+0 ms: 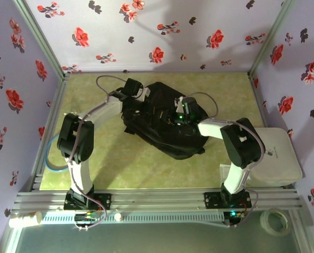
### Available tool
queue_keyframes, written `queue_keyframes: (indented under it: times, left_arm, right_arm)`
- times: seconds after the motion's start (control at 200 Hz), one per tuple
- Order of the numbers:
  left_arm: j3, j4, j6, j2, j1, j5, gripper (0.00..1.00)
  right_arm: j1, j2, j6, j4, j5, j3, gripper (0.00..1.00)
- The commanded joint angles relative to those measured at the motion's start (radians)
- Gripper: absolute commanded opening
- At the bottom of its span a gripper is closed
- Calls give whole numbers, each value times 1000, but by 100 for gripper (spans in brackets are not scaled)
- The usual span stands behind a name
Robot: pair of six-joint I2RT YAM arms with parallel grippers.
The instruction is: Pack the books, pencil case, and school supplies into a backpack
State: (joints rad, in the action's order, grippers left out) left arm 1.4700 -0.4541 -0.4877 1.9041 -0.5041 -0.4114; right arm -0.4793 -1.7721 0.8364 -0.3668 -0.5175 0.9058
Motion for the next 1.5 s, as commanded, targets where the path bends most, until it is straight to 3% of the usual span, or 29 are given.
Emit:
queue_keyframes:
  times: [0.0,0.19,0.28,0.41,0.645,0.92,1.105,1.35,1.495]
  left_arm:
    - [-37,39,-38,-96,20,36,20]
    - [-160,97,-105,-225,67,88,43]
    - [-231,115,-137,-287,101,114,50]
    - [-342,120,-175,-373,160,170,57]
    - [-498,104,-219,-485,266,194,64]
    - [-540,90,-210,-525,297,198,69]
    - [-536,90,-204,-517,299,197,70]
    - [-537,89,-201,-513,299,192,70]
    - [-536,93,-201,-507,299,187,70]
  right_arm:
    - [22,148,-93,165,85,-48,28]
    - [-50,319,-440,639,361,41,36]
    - [-136,311,-568,779,482,124,40]
    - [-272,233,-727,889,554,256,46]
    - [-388,38,-946,1014,505,484,47]
    - [-392,-123,-1067,1109,595,638,42]
    - [-386,-175,-1108,1155,557,688,40]
    - [-358,-149,-1087,1130,444,679,21]
    - [-340,-110,-1057,1071,441,644,14]
